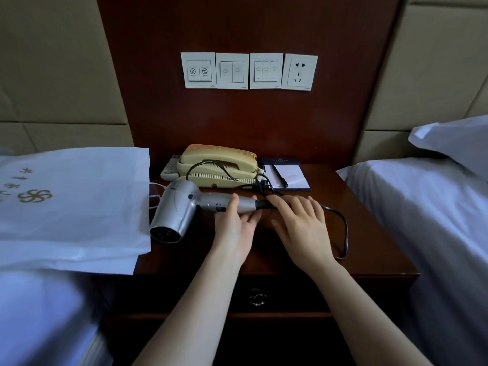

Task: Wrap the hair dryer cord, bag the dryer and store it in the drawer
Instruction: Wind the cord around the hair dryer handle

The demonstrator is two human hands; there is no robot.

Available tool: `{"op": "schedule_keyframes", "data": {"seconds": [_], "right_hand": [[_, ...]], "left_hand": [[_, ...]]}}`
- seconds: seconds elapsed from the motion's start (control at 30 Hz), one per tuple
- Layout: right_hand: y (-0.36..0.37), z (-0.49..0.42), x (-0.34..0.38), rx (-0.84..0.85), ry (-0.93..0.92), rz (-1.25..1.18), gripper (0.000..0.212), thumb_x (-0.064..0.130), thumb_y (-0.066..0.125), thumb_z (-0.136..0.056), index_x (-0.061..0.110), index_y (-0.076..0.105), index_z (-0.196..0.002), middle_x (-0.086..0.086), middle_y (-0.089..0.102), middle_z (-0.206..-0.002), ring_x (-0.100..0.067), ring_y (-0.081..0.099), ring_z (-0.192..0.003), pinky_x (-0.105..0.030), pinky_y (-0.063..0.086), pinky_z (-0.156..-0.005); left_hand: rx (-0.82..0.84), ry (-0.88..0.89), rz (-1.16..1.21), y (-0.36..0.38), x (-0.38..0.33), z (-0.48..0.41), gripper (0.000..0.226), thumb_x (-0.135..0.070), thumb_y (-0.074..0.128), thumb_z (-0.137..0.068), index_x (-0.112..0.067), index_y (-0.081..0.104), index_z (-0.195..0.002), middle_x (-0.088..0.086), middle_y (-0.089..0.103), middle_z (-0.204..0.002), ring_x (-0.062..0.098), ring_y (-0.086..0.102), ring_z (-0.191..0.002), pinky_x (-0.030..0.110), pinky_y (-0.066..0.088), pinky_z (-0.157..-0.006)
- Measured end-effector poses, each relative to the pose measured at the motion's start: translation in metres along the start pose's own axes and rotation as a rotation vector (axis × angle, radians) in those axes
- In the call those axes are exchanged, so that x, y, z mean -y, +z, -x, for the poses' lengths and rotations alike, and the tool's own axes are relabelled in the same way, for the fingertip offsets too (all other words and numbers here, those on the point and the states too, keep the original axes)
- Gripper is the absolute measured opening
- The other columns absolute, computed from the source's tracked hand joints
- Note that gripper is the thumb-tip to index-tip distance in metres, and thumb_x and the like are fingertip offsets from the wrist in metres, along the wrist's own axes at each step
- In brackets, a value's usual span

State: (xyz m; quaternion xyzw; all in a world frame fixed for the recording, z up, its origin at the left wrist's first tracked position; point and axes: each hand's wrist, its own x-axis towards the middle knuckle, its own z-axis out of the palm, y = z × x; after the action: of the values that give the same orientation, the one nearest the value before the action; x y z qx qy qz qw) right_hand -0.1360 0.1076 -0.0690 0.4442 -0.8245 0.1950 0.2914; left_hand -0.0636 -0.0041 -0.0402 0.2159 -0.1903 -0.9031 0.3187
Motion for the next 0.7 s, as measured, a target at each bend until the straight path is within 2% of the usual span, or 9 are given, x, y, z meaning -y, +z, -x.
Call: {"op": "schedule_keyframes", "data": {"seconds": [0.1,0.2,0.3,0.4,0.53,0.7], "right_hand": [[0.001,-0.001,-0.015,0.022,0.040,0.000,0.044,0.038,0.049,-0.087,0.026,0.049,-0.130,0.001,0.061,-0.120,-0.024,0.052,-0.118,-0.043,0.031,-0.104],[0.001,0.000,-0.027,0.023,0.062,-0.016,0.047,0.048,0.042,-0.087,0.024,0.053,-0.126,0.000,0.062,-0.119,-0.026,0.054,-0.113,-0.044,0.035,-0.100],[-0.001,0.001,-0.031,0.028,0.039,-0.075,0.048,0.053,0.040,-0.086,0.020,0.059,-0.114,0.000,0.062,-0.103,-0.025,0.057,-0.095,-0.039,0.041,-0.087],[-0.005,0.000,-0.032,0.051,0.001,-0.152,0.050,0.057,0.037,-0.085,0.017,0.060,-0.104,0.001,0.057,-0.092,-0.022,0.051,-0.086,-0.031,0.034,-0.074],[-0.009,-0.001,-0.029,0.036,-0.045,-0.189,0.048,0.058,0.032,-0.089,0.017,0.056,-0.096,0.008,0.048,-0.084,-0.017,0.044,-0.079,-0.028,0.025,-0.068],[-0.007,-0.006,-0.030,-0.055,0.112,-0.274,0.035,0.049,0.030,-0.090,0.025,0.046,-0.071,0.009,0.041,-0.068,-0.017,0.041,-0.068,-0.030,0.019,-0.062]], "left_hand": [[0.011,0.010,-0.001,0.003,-0.003,-0.005,0.044,-0.009,0.050,-0.096,-0.004,0.037,-0.137,0.021,0.048,-0.128,0.027,0.060,-0.090,0.040,0.055,-0.067],[0.069,0.053,-0.131,0.005,-0.008,-0.005,0.043,-0.005,0.052,-0.094,-0.006,0.039,-0.135,0.015,0.049,-0.111,0.023,0.057,-0.085,0.037,0.057,-0.062],[0.113,0.102,-0.248,0.008,-0.014,-0.004,0.043,-0.006,0.054,-0.093,-0.009,0.041,-0.133,0.009,0.050,-0.095,0.018,0.055,-0.075,0.033,0.057,-0.061],[0.110,0.154,-0.288,0.005,-0.025,-0.006,0.043,-0.007,0.055,-0.092,-0.007,0.040,-0.132,0.009,0.050,-0.091,0.016,0.054,-0.072,0.028,0.056,-0.056],[0.088,0.186,-0.310,-0.002,-0.037,-0.006,0.043,-0.008,0.055,-0.092,-0.009,0.041,-0.133,0.008,0.049,-0.091,0.017,0.054,-0.073,0.027,0.056,-0.054],[0.077,0.192,-0.382,-0.010,-0.046,-0.005,0.045,-0.007,0.055,-0.092,-0.014,0.040,-0.133,0.008,0.051,-0.100,0.019,0.056,-0.083,0.030,0.057,-0.058]]}}
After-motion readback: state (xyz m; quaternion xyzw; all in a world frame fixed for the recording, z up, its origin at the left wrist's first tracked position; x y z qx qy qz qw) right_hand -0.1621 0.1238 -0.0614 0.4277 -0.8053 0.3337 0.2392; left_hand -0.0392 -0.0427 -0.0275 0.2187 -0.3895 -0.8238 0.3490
